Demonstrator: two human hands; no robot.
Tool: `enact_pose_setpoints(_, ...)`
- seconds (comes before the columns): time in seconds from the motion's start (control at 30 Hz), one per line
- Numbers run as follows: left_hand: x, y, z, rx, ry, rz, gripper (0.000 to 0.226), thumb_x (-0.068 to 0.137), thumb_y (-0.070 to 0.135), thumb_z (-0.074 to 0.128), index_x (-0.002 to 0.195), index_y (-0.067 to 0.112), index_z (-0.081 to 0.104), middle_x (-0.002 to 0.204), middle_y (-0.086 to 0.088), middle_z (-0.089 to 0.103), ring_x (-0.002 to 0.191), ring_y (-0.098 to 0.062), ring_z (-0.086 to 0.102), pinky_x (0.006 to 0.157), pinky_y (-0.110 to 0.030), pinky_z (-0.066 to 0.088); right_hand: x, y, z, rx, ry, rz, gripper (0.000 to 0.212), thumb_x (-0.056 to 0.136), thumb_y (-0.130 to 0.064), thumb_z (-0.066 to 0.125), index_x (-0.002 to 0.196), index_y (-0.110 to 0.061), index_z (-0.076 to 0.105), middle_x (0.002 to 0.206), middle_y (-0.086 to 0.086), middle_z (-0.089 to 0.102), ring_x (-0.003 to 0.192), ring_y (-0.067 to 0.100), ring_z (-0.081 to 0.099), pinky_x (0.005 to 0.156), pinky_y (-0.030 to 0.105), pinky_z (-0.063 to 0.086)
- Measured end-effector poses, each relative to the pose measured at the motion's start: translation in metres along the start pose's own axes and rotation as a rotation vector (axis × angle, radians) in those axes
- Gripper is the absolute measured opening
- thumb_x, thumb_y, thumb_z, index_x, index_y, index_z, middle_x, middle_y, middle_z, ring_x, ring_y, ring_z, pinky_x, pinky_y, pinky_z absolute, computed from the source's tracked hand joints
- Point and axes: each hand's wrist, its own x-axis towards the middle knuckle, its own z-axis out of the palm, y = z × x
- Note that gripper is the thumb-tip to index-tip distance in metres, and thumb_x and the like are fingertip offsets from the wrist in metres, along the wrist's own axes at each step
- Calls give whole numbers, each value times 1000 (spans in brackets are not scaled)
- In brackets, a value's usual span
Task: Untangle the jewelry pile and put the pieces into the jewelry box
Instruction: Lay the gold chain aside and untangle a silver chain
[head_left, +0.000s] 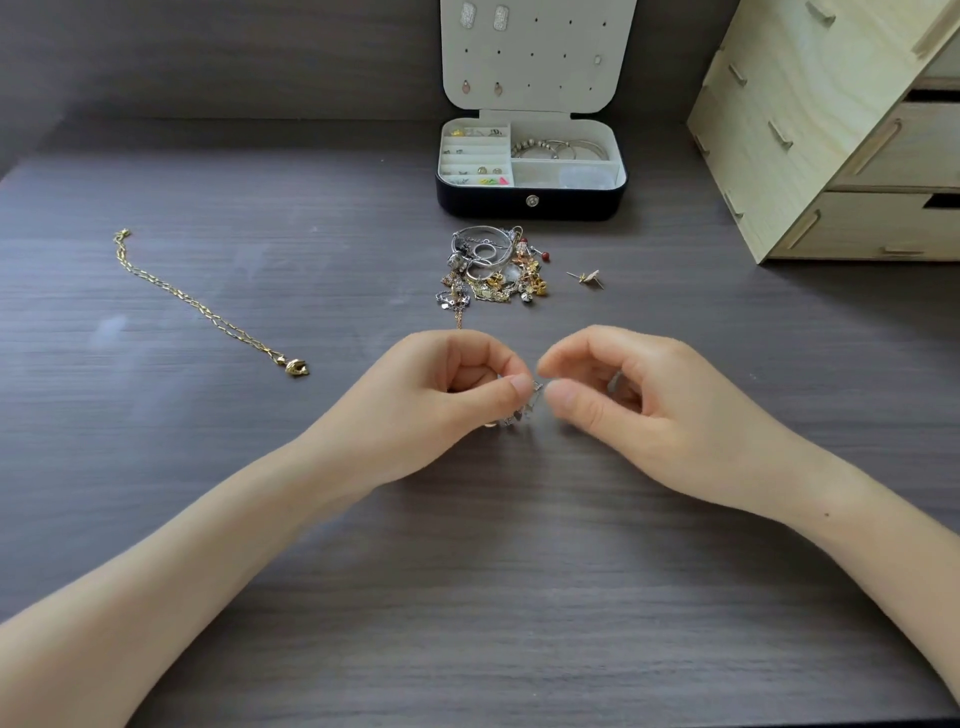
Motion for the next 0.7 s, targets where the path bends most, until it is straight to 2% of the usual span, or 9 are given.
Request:
enact_pose_setpoints(0.07, -1, 2, 0, -37, -12, 1, 12, 86, 24, 64, 80, 14, 66, 73, -1, 62, 69, -9, 52, 67, -19, 42, 0, 0, 6, -75, -12, -30, 23, 82, -48, 57, 98, -32, 63, 80, -14, 60, 64, 13, 51, 57, 17, 36)
enact_pose_setpoints(0.13, -1, 3, -1, -65, -20, -1, 12, 87, 22, 59, 81, 13, 65, 69, 9, 63, 64, -3, 52, 62, -11, 41, 1, -1, 10, -19, 6, -38, 6, 82, -39, 61, 84, -35, 65, 74, -12, 57, 61, 13, 49, 58, 17, 34)
enact_pose_setpoints(0.2, -1, 4, -3, -78, -36, -11, 13, 89, 22, 59, 81, 12, 63, 62, 16, 58, 58, 2, 48, 59, -8, 38, 2, -2, 9, 72, 18, -16, 9, 80, -34, 62, 74, -29, 65, 69, -6, 59, 58, 14, 48, 55, 23, 36)
enact_pose_setpoints(0.23, 0, 4, -4, -75, -46, -16, 15, 89, 25, 62, 81, 12, 63, 61, 17, 55, 57, 2, 45, 58, -8, 36, 3, -3, 7, 112, 7, 1, 12, 80, -33, 62, 72, -25, 66, 68, 1, 60, 58, 20, 49, 55, 29, 38)
enact_pose_setpoints(0.3, 0, 5, -6, -58, -63, -31, 15, 84, 30, 60, 79, 16, 64, 62, 16, 52, 58, -1, 42, 59, -11, 34, 4, -5, 1, 205, -13, 30, 13, 78, -30, 63, 71, -19, 67, 68, 11, 61, 58, 21, 48, 57, 35, 41)
enact_pose_setpoints(0.4, 0, 5, -7, -38, -87, -51, 15, 80, 32, 57, 74, 19, 63, 67, 6, 51, 64, -8, 40, 58, -15, 32, 4, -7, -3, 364, -26, 79, 8, 73, -21, 65, 66, -16, 68, 62, 1, 61, 58, 6, 52, 54, 22, 41)
enact_pose_setpoints(0.43, 0, 5, -7, -34, -98, -57, 15, 80, 32, 58, 74, 19, 63, 68, 3, 51, 66, -9, 41, 59, -15, 33, 4, -7, -3, 422, -29, 98, 7, 71, -18, 65, 66, -14, 67, 62, -2, 61, 57, 5, 52, 54, 20, 43)
enact_pose_setpoints(0.53, -2, 7, -7, -21, -146, -70, 16, 79, 31, 57, 75, 17, 63, 71, -1, 50, 66, -9, 40, 58, -12, 34, 6, -5, -3, 632, -38, 187, 8, 68, -10, 59, 67, -5, 65, 68, 5, 65, 62, 13, 57, 58, 24, 50)
enact_pose_setpoints(0.7, -3, 11, -9, 25, -184, -69, 20, 83, 34, 53, 73, 18, 61, 68, -1, 40, 63, -9, 33, 57, -16, 30, 8, -5, -2, 874, -115, 268, 8, 72, -9, 47, 70, -4, 53, 72, 16, 66, 64, 24, 61, 59, 31, 53)
